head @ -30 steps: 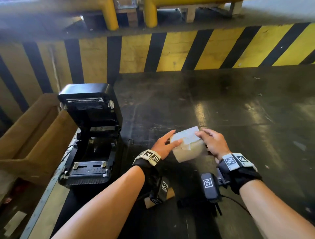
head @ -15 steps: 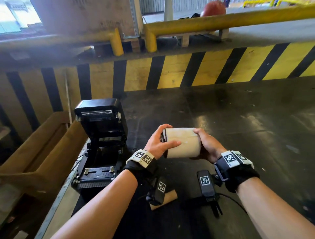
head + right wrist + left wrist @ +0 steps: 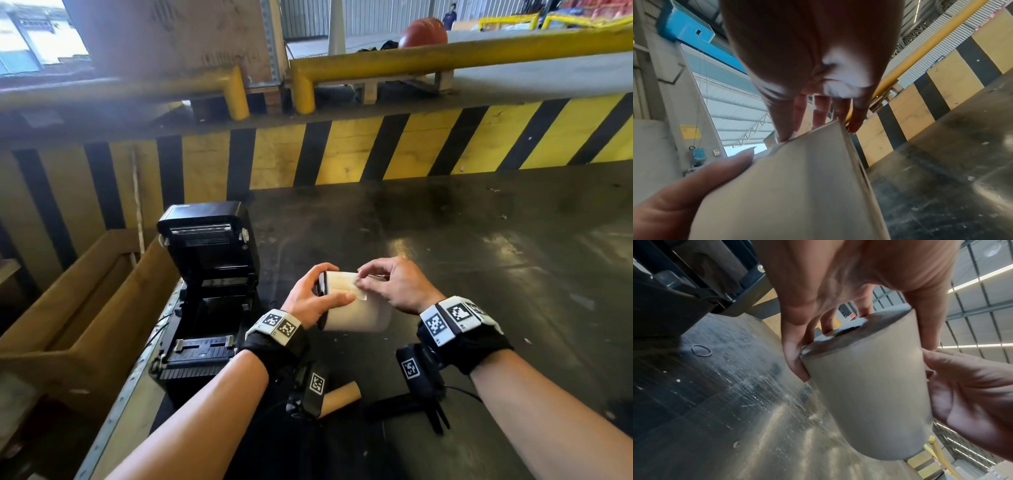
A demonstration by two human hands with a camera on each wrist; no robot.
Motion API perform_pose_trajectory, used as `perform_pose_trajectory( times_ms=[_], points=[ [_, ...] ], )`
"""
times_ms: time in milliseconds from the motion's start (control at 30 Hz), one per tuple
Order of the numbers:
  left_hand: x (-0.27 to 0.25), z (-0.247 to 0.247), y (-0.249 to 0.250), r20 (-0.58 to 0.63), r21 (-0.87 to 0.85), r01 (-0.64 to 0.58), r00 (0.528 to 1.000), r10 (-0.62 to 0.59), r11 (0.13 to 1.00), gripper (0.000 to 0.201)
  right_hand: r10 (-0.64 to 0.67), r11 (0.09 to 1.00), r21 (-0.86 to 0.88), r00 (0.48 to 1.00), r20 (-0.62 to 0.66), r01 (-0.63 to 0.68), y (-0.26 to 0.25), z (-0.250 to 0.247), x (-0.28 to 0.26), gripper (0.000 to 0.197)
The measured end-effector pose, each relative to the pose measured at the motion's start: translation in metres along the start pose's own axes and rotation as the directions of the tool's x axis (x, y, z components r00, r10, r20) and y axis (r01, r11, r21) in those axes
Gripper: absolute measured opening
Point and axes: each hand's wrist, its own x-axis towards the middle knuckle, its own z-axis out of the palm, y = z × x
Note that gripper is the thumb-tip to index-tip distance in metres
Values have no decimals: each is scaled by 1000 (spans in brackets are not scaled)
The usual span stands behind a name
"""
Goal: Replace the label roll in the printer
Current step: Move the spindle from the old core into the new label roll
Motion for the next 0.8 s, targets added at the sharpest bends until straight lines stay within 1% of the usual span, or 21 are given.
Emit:
perform_pose_trajectory(
  times_ms=[100,200,267,333,433,500,567,667,733,800],
  points=[
    [0,0,-7,14,24,25,1000,-25,999,48,11,998,55,1000,-4,-11,6,4,-3,7],
    [0,-1,-16,24,56,63,998,-64,996,48,9,995,98,999,36,-12,16,5,-7,3],
    [1,-2,-22,26,79,100,994,-103,992,48,18,990,138,999,42,-23,26,5,-11,4],
    [2,-2,-29,31,110,138,989,-142,984,49,47,981,190,999,-11,-44,37,2,-12,6],
    [5,-2,-41,43,151,196,978,-205,969,48,142,963,246,983,-116,-110,56,-6,-12,10],
    [8,0,-50,37,174,218,973,-228,960,47,223,956,220,967,-123,-192,75,-12,-11,12],
    [12,3,-59,37,206,228,970,-241,951,46,318,941,147,945,-80,-304,100,-15,-10,12],
    [17,9,-69,53,236,233,966,-252,943,46,459,888,30,888,-8,-459,136,-14,-11,3],
    [21,14,-74,64,251,240,963,-263,938,46,531,846,-69,847,16,-529,158,-12,-12,9],
    [24,18,-75,66,260,237,963,-262,936,47,582,808,-141,813,37,-572,175,-9,-13,15]
  ],
)
